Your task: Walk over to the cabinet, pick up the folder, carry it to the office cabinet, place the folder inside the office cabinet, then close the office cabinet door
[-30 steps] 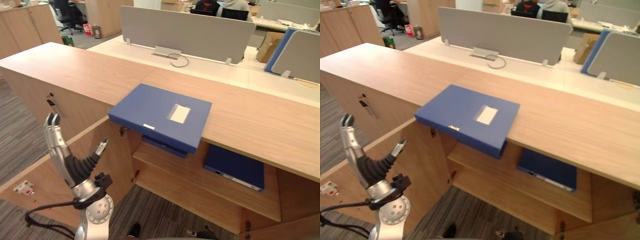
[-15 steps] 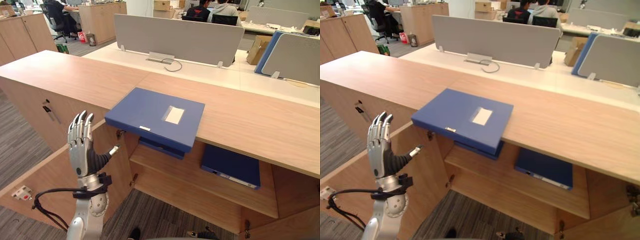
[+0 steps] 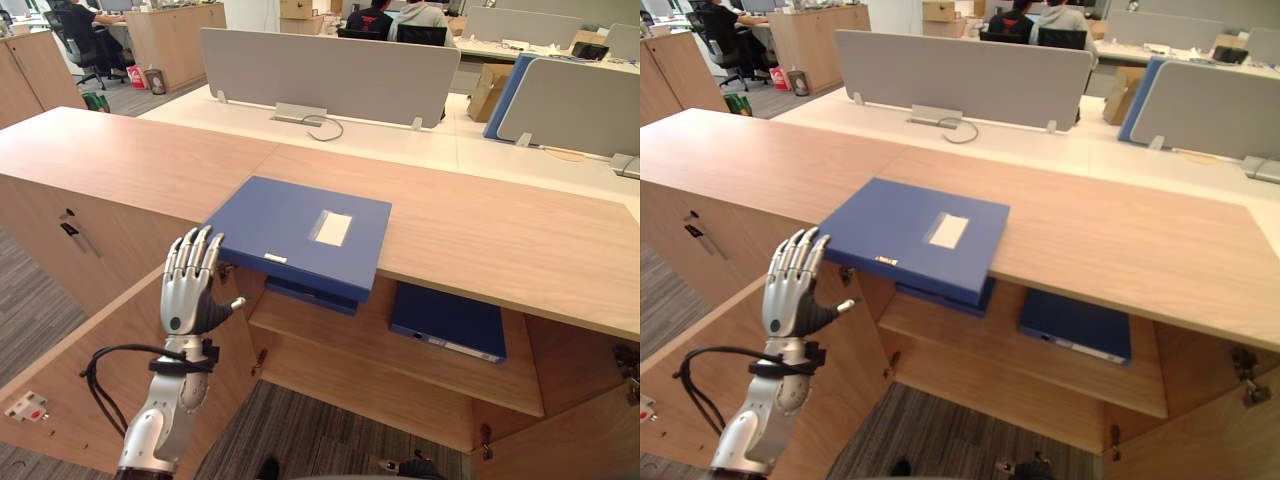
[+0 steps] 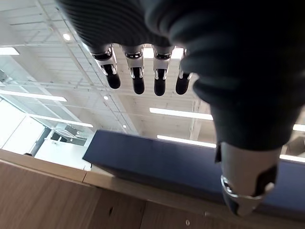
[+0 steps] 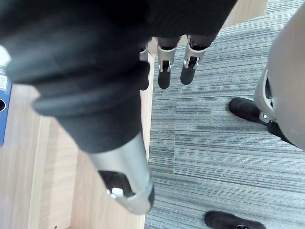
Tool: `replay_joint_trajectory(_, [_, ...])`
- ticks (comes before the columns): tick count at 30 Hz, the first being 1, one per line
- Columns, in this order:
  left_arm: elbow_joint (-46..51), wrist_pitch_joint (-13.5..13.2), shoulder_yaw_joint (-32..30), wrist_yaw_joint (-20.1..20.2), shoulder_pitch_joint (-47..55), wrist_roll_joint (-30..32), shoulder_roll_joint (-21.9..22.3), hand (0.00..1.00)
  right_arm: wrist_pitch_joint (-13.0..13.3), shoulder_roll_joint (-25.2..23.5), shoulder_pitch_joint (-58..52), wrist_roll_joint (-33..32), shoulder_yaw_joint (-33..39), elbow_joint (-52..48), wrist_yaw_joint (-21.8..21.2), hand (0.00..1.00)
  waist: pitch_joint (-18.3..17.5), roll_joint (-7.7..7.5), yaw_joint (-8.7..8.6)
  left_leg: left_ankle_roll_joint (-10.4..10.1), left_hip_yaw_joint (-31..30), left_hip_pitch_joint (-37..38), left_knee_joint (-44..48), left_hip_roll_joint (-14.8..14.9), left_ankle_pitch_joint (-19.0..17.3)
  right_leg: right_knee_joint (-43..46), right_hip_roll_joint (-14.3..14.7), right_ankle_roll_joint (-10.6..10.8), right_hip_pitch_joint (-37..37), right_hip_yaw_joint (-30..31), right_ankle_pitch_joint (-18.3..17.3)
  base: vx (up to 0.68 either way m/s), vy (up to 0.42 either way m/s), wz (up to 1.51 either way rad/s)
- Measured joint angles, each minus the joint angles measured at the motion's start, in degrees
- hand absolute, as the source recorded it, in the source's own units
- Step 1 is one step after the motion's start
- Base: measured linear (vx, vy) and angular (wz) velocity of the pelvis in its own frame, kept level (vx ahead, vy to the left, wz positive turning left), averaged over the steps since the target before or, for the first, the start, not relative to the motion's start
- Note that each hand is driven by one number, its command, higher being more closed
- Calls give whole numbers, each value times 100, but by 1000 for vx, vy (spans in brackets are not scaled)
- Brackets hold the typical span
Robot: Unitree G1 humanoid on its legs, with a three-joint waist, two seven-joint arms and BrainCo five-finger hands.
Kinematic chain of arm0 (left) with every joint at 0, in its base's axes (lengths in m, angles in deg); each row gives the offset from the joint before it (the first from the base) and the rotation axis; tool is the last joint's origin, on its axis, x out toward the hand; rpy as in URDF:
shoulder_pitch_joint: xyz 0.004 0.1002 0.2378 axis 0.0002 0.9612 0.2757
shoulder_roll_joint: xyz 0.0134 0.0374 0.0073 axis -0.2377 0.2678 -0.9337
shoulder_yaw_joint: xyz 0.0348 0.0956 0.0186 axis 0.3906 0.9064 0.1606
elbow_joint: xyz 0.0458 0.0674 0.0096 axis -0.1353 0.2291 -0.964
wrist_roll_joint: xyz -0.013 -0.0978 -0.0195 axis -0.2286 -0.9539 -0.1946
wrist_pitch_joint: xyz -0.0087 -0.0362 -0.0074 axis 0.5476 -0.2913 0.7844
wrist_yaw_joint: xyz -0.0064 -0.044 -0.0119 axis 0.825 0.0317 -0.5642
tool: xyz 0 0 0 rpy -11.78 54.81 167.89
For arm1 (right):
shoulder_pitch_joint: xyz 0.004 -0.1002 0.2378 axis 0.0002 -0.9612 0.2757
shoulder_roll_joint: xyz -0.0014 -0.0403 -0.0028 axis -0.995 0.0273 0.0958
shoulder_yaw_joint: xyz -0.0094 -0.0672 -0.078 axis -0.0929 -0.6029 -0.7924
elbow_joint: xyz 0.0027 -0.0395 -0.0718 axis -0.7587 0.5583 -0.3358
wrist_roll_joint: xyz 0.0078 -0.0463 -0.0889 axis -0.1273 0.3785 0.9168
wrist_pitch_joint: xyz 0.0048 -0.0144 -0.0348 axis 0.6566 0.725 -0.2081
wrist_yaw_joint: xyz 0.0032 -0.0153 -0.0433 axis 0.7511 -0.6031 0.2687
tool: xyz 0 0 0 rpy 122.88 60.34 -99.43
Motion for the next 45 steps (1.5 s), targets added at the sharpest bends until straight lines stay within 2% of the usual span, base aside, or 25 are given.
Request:
replay_joint_trajectory(7, [-665, 23, 118, 156, -280, 55, -177, 0, -19, 67, -8, 42, 22, -104, -17, 0, -3, 24, -90, 46, 151, 82, -3, 45, -65, -92, 35, -34, 8, 135, 17, -3, -5, -10])
replay_joint_trajectory(17, [-1307, 34, 346, 327, -946, 84, -671, 0, -55, 170, -9, 49, 261, -119, -113, 0, -9, 39, -230, 32, 299, 235, -1, 39, -143, -214, 44, -22, 116, 265, 45, 20, -6, -7])
replay_joint_trajectory(21, [-1434, 40, 367, 332, -1069, 98, -752, 0, -61, 183, -7, 50, 451, -159, -127, 0, -8, 46, -321, 32, 329, 276, -1, 40, -172, -247, 49, -22, 150, 287, 46, 10, -3, -3])
replay_joint_trajectory(30, [-1452, 80, 367, 323, -1170, 209, -794, 0, -65, 209, -9, 69, 460, -289, -181, 0, -4, 60, -350, 53, 443, 397, 0, 37, -244, -335, 52, -28, 243, 375, 53, 10, 1, -5])
replay_joint_trajectory(33, [-1229, 130, 353, 305, -1164, 190, -697, 0, -64, 209, -17, 70, 459, -274, -181, 0, 7, 73, -343, 47, 447, 396, 1, 37, -257, -343, 53, -24, 254, 376, 51, 0, 0, 0])
replay_joint_trajectory(36, [-156, 158, 347, 66, -1106, 158, -290, 0, -65, 194, -32, 70, 461, -199, -179, 0, 18, 77, -302, 45, 448, 367, 2, 30, -259, -322, 40, -20, 221, 377, 48, 0, 0, 0])
replay_joint_trajectory(39, [473, 152, 346, -164, -1103, 23, 83, 0, -64, 211, -24, 71, 474, -82, -170, 0, 8, 97, -296, 45, 446, 370, 2, 31, -259, -236, 21, 7, 189, 387, 21, 0, 0, 0])
replay_joint_trajectory(45, [1233, 144, 333, -468, -933, -100, 303, 0, -64, 223, -3, 69, 475, 11, -157, 0, 3, 105, -264, 45, 445, 369, 2, 17, -258, -140, -20, 32, 144, 402, -10, 0, 0, 0])
